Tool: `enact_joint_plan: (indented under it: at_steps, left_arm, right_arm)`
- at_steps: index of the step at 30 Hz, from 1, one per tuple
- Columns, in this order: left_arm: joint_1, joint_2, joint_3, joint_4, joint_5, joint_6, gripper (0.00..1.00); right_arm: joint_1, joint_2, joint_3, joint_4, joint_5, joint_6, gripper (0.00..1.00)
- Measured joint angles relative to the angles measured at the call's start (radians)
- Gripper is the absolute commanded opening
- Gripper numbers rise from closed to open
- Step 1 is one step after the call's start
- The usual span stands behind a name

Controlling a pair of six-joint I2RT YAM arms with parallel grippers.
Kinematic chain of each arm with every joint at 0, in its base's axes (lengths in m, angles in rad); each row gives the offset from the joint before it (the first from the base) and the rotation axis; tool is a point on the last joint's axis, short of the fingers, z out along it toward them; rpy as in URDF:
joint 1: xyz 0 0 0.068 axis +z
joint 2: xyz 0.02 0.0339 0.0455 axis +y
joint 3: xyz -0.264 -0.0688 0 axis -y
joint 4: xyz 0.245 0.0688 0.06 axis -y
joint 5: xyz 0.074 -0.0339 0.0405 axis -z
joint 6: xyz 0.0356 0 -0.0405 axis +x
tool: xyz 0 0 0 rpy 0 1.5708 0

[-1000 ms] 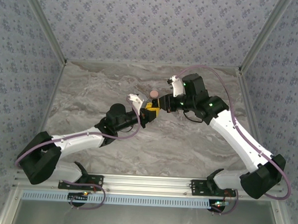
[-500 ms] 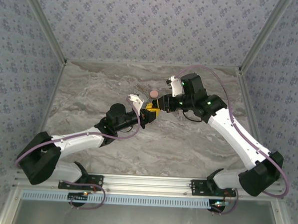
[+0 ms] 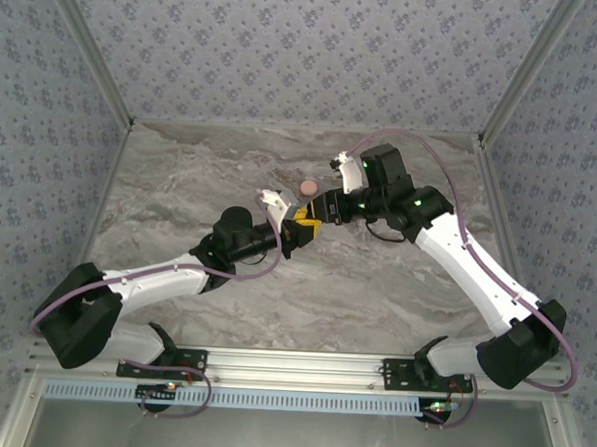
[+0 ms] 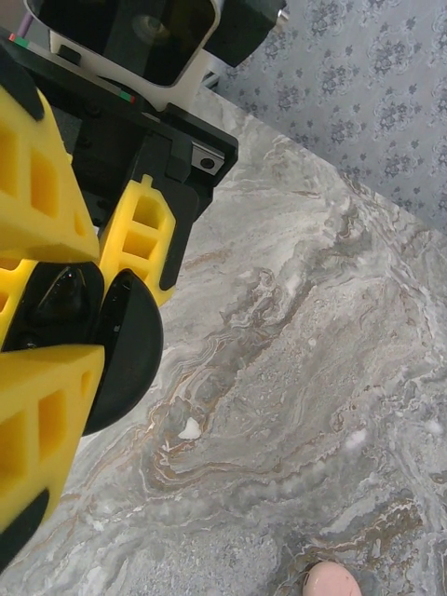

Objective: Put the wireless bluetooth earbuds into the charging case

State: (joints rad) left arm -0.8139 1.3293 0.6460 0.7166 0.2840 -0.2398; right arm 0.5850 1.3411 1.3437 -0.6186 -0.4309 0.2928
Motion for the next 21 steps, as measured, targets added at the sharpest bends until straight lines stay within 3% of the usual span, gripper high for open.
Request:
enact_joint_plan:
  at_steps: [6,10,21]
  left_arm:
    - [0.0,-0.026,0.0,0.0,-0.004,0.015,0.21]
    - [0.0,-0.041,0.0,0.0,0.001,0.02,0.21]
    - [0.0,-0.047,0.058,0.026,0.128,-0.007,0.21]
  right_arm:
    - [-0.045,-0.068,-0.003,-0.003,0.034,0.01,0.35]
    - [-0.134,-0.113,-0.024,0.001,0.021,0.033,0.25]
    - [-0.279,-0.065,-0.132,0.054,-0.214,0.055,0.12]
